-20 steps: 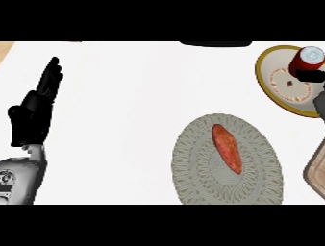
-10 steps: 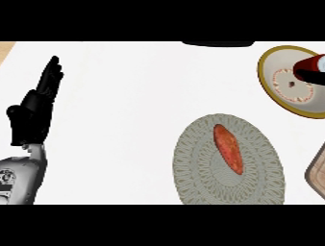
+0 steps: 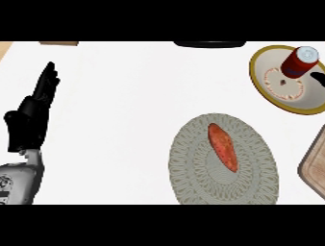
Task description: Pick the can from the placemat and place it in the bowl
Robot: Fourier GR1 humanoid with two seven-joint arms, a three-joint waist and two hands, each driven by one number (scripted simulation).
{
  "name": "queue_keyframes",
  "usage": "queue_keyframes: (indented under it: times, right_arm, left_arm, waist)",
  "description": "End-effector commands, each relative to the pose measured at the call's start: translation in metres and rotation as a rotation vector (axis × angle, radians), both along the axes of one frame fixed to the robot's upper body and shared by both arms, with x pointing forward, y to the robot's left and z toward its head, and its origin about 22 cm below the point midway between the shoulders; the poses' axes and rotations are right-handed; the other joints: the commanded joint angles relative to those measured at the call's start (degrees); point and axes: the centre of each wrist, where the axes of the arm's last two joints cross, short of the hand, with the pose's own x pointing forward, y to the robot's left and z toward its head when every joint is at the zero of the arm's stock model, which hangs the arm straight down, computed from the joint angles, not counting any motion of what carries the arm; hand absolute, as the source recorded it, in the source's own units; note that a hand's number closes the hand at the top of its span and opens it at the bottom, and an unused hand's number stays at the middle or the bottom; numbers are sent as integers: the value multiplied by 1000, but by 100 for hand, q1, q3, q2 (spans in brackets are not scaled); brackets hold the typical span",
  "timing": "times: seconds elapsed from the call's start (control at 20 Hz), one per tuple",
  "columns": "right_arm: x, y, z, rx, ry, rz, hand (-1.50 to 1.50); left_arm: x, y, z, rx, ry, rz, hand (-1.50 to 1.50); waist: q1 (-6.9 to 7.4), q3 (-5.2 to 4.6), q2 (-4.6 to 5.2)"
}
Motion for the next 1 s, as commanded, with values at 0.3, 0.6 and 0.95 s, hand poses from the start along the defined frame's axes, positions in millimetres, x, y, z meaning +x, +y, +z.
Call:
queue_keyframes:
  times: [0.3,0.6,0.95]
  right_arm:
    - [-57,-10,-38,111,-115,149,-150]
    - [-112,-1,-53,90,-123,232,-150]
    - [-140,29,-51,91,-144,224,-150]
  left_arm:
    - [-20,26,-2,12,15,34,0]
    - [-8,5,-3,0,34,27,0]
    - [-22,-1,15,5,15,15,0]
  waist:
    - [-207,-20,-98]
    - [-199,-18,-77]
    - [-116,-13,-60]
